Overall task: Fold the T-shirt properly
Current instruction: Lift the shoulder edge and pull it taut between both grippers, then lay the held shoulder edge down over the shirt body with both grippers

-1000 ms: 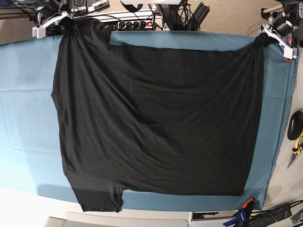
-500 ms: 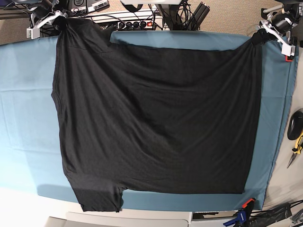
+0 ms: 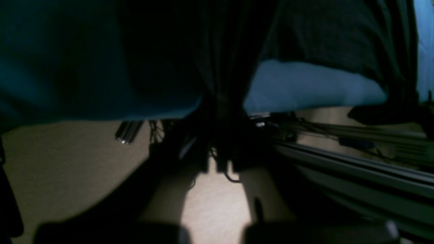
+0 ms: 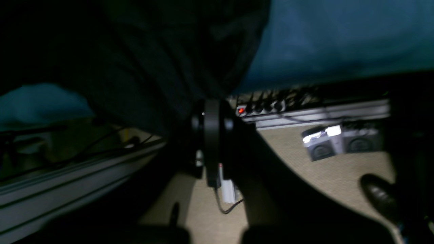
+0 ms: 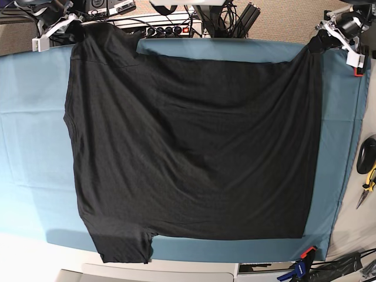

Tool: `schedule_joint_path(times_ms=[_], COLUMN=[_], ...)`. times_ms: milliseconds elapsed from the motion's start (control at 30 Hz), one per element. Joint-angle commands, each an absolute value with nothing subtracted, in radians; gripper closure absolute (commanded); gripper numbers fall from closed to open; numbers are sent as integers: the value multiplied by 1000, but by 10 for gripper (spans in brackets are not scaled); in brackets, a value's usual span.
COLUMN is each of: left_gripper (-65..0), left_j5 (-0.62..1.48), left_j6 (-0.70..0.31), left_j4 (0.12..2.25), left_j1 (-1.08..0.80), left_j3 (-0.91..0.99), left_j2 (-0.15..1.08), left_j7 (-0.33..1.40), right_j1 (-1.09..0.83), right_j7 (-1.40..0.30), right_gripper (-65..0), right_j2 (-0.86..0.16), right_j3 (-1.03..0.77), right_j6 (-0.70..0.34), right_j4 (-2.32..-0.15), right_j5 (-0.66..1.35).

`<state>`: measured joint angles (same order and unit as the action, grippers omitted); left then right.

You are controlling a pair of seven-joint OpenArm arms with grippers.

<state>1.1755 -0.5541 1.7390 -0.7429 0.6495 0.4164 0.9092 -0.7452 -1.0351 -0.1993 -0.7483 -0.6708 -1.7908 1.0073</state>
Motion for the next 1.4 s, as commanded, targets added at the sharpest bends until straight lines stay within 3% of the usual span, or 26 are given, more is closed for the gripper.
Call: schedule_joint_path(times_ms=[0,367,667,1367], left_gripper=[0,0,0,0], left_j5=[1198,1193,1200,1213], left_j6=[-563,-559,-536,-537], left_j4=[1760,1769,1769,1770], left_j1=[-762,-770,-770,-837], left_j3=[658,664,797,804], left_j2=[432,432,433,432], left_j7=[902,908,900,917], right_j1=[-757,-757,-757,-843], right_j7=[-1018,-1017,-1020,-1085], right_gripper=[0,0,0,0], right_j2=[-214,-279,-347,-340], right_j3=[-770,-838,-932,-945], right_j6=[-685,-684,-684,-683], right_j4=[-1824,-1877,-1878,-1878], right_j5=[1019,964,972,987])
